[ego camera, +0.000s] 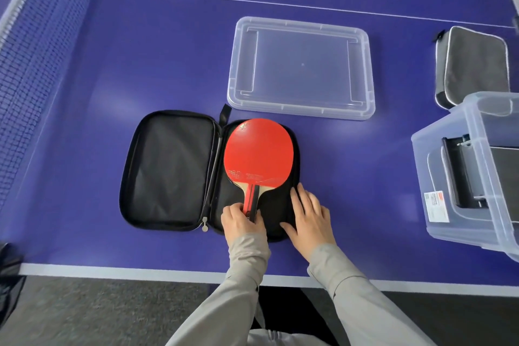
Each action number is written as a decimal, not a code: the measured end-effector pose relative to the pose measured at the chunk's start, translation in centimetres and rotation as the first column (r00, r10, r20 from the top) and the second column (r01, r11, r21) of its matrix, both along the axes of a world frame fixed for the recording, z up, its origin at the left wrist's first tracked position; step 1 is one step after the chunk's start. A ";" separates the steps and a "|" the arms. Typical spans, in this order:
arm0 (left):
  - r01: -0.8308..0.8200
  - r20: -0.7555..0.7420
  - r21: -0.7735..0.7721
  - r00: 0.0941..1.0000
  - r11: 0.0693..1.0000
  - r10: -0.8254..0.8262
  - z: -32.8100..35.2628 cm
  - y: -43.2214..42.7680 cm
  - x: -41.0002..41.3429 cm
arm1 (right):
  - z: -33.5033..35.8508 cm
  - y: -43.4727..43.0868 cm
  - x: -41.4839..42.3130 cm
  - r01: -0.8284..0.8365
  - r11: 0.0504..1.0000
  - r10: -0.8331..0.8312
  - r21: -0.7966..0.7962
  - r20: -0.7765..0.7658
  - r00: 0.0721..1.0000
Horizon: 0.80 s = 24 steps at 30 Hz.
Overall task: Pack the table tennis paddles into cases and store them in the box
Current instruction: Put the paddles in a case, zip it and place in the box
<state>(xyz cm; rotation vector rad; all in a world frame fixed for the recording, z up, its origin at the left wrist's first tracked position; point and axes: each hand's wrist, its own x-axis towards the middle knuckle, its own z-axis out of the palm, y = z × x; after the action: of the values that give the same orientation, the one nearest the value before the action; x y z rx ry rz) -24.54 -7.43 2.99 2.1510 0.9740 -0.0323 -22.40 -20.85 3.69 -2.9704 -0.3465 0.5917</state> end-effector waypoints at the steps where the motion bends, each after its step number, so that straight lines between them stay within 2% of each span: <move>1: -0.010 -0.008 -0.012 1.000 1.000 0.010 0.0 0.0 0.1 | 0.0 0.0 0.0 0.000 1.000 0.000 0.001 0.001 1.000; 5: -0.002 -0.039 -0.103 0.999 0.995 -0.002 0.6 0.3 0.1 | 0.1 -0.1 0.0 -0.009 1.000 0.009 -0.005 -0.006 1.000; 8: 0.048 -0.061 -0.272 0.996 0.961 -0.067 1.8 1.6 -0.2 | 0.3 -0.2 0.0 -0.014 1.000 0.014 -0.008 -0.010 1.000; 10: 0.083 -0.027 -0.384 0.995 0.920 -0.101 2.6 3.8 -0.7 | 0.6 0.0 -0.2 0.006 1.000 -0.006 0.015 -0.031 1.000; 11: 0.113 0.007 -0.383 0.993 0.917 -0.120 3.0 5.2 -1.0 | 0.7 0.2 -0.5 0.026 0.999 -0.024 0.034 -0.045 0.999; 14: 0.334 0.019 -0.124 0.942 0.935 -0.334 3.3 9.7 -2.2 | 0.8 1.1 -1.6 0.094 0.994 -0.089 0.064 -0.074 0.993; 16: 0.520 -0.035 0.002 0.853 0.854 -0.520 3.2 11.3 -3.0 | 0.8 1.7 -2.4 0.142 0.987 -0.134 0.079 -0.092 0.987; 18: 0.636 -0.039 0.036 0.771 0.771 -0.635 2.9 11.7 -3.7 | 0.7 2.1 -2.7 0.170 0.981 -0.160 0.090 -0.107 0.981; 21: 0.655 0.006 0.064 0.754 0.753 -0.657 2.9 11.8 -3.8 | 0.8 2.1 -2.7 0.176 0.981 -0.165 0.088 -0.115 0.980; 24: 0.529 0.082 0.199 0.830 0.825 -0.552 3.0 12.7 -3.7 | 0.8 1.8 -2.6 0.165 0.984 -0.156 0.074 -0.111 0.981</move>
<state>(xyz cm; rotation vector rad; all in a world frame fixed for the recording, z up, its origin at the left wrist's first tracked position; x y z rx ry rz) -28.29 5.28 6.01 2.4880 0.2629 -0.0806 -25.01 -19.07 4.54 -2.8396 -0.1171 0.6925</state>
